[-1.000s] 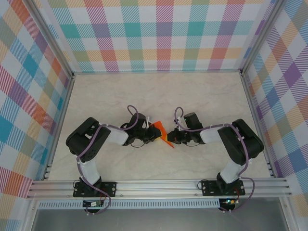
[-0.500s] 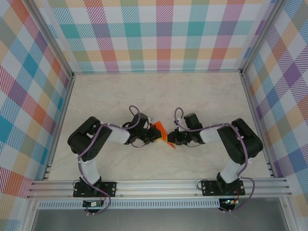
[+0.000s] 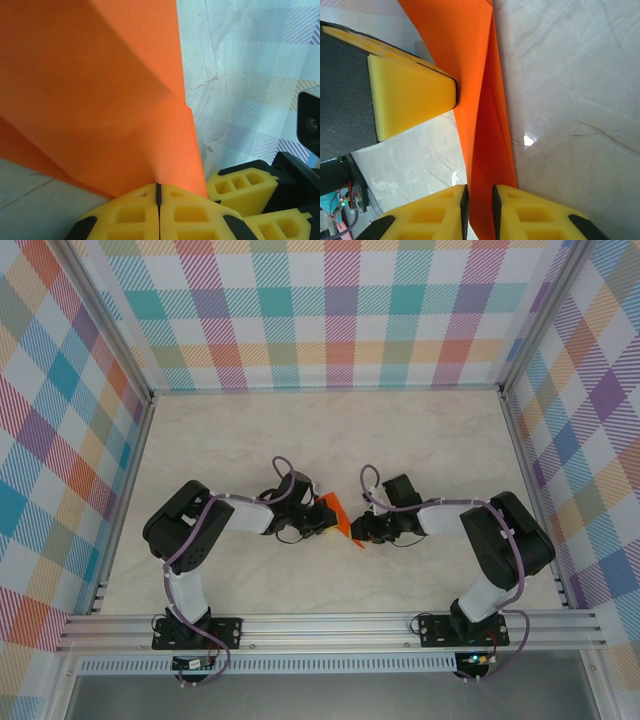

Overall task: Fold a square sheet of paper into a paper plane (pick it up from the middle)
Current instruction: Fold the wing for the fifth time at the center of the table.

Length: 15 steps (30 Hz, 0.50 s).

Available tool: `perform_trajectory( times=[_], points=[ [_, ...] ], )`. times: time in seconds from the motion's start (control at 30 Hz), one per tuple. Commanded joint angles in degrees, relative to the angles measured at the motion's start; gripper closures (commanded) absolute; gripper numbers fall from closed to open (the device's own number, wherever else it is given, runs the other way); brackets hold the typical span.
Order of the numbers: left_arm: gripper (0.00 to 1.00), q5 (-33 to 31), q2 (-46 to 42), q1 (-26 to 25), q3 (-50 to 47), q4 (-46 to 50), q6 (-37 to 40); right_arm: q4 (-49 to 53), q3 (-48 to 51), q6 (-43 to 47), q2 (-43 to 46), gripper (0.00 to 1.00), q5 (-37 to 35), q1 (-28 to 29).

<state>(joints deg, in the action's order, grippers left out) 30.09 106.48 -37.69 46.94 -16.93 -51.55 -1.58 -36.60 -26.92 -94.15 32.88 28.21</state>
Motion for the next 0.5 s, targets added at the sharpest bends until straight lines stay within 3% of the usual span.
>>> perform_trajectory(
  times=[0.0,0.23,0.47],
  points=[
    [0.95,-2.8,2.0,-0.6,0.7,4.2,1.0,4.3,-0.8,3.0,0.4,0.79,-2.7,-0.2],
    [0.95,-3.7,2.1,-0.6,1.4,6.2,1.6,4.6,-1.1,3.4,-0.2,0.87,-3.8,-0.2],
    [0.96,-4.4,3.1,-0.6,3.0,10.0,2.1,7.5,-2.0,2.8,0.8,0.82,-5.7,-0.2]
  ],
)
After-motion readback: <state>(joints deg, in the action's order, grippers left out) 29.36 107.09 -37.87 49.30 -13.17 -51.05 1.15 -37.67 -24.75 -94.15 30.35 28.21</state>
